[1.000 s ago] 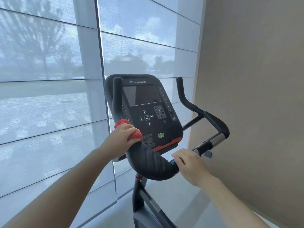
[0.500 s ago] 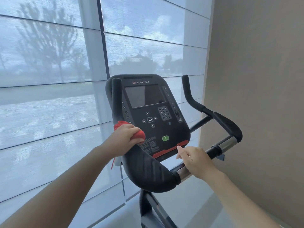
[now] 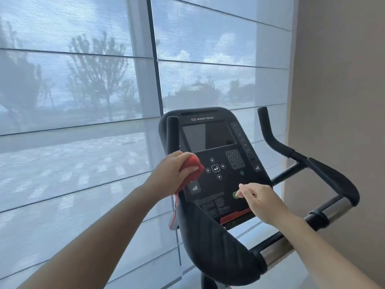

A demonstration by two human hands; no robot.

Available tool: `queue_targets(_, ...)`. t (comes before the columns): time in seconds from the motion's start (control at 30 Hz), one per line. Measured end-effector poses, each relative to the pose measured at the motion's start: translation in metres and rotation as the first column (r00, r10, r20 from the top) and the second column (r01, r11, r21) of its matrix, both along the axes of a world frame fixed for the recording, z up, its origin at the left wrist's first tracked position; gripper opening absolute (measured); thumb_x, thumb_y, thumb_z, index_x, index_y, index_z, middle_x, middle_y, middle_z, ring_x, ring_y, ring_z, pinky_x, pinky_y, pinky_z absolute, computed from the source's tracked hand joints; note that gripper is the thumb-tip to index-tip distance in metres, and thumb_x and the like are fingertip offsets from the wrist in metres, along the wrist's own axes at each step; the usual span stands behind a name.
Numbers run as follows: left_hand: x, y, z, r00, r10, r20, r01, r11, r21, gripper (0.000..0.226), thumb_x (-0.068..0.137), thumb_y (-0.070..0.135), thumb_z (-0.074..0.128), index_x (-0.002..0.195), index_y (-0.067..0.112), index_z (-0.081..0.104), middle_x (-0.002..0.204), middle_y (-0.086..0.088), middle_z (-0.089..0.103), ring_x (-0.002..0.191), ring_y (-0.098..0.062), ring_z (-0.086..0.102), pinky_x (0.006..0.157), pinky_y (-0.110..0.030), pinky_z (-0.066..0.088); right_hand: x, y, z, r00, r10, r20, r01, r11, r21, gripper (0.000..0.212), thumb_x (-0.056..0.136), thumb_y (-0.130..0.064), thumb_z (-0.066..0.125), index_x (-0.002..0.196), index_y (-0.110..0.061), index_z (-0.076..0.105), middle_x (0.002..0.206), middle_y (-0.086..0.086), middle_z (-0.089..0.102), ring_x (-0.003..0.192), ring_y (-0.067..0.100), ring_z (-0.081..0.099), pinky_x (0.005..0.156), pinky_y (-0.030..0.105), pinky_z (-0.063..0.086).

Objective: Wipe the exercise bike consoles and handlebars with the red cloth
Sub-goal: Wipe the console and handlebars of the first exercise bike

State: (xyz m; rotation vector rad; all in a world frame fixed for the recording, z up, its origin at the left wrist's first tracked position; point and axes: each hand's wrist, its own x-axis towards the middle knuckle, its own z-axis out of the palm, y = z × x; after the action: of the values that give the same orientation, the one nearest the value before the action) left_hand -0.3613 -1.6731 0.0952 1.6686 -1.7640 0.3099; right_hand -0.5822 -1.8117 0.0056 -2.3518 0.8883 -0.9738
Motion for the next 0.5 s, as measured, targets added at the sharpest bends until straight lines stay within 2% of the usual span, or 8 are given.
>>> queue_targets(0.1,0.005,-0.008,0.013,0.999,0.042,0.002,-0.042,0.999,-0.027,0.023,0.09,0.033,0.055,0.111,0.024,0.06,0.101,0.003,0.058,0.092,-0.013,0.054,0.082,-0.025,0.041,0.008,-0.016,0.005,0.999,0.04,0.016,-0.04,0.999,-0.015,0.035,0.095,-0.043,0.036,0.077,-0.033,0.064,0.076,-0.002,0.069,0.077,0.009,0.064,0.077,0.027,0.051)
queue_targets(0.23,0.008,-0.026,0.031,0.991,0.125,0.046,-0.118,0.986,-0.119,0.022,0.089,0.032,0.056,0.11,0.026,0.06,0.097,0.005,0.057,0.089,-0.011,0.05,0.075,-0.016,0.032,0.018,-0.041,0.024,0.994,0.111,0.02,-0.109,0.993,-0.052,0.032,0.094,-0.043,0.035,0.08,-0.035,0.063,0.076,0.001,0.069,0.074,0.007,0.064,0.069,0.014,0.047)
queue_targets(0.3,0.01,-0.034,0.037,0.985,0.156,0.068,-0.146,0.979,-0.141,0.024,0.087,0.034,0.059,0.11,0.027,0.06,0.098,0.006,0.057,0.09,-0.01,0.05,0.077,-0.018,0.034,0.024,-0.051,0.036,0.987,0.154,0.035,-0.151,0.985,-0.086,0.035,0.094,-0.044,0.034,0.082,-0.028,0.064,0.075,0.002,0.068,0.074,0.009,0.062,0.068,0.016,0.047)
queue_targets(0.37,0.013,-0.036,0.034,0.976,0.169,0.137,-0.162,0.985,-0.06,0.028,0.084,0.036,0.062,0.111,0.028,0.061,0.101,0.007,0.057,0.094,-0.01,0.05,0.081,-0.022,0.038,0.029,-0.06,0.047,0.98,0.195,0.049,-0.188,0.974,-0.123,0.034,0.094,-0.042,0.037,0.085,-0.025,0.064,0.077,-0.002,0.068,0.079,0.008,0.061,0.071,0.015,0.046)
queue_targets(0.43,0.016,-0.033,0.018,0.957,0.174,0.231,-0.201,0.975,0.099,0.033,0.082,0.037,0.065,0.114,0.029,0.061,0.106,0.008,0.058,0.098,-0.01,0.051,0.087,-0.024,0.041,0.035,-0.066,0.054,0.972,0.231,0.051,-0.222,0.965,-0.144,0.028,0.094,-0.037,0.041,0.088,-0.027,0.065,0.08,-0.008,0.068,0.082,0.002,0.059,0.072,0.013,0.045)
queue_targets(0.5,0.021,-0.025,-0.003,0.963,0.171,0.207,-0.211,0.959,0.191,0.037,0.081,0.036,0.067,0.117,0.031,0.06,0.111,0.01,0.057,0.101,-0.006,0.05,0.09,-0.018,0.039,0.042,-0.069,0.056,0.963,0.267,0.027,-0.26,0.954,-0.15,0.024,0.094,-0.034,0.043,0.091,-0.026,0.066,0.082,-0.01,0.068,0.082,0.002,0.059,0.074,0.017,0.047)
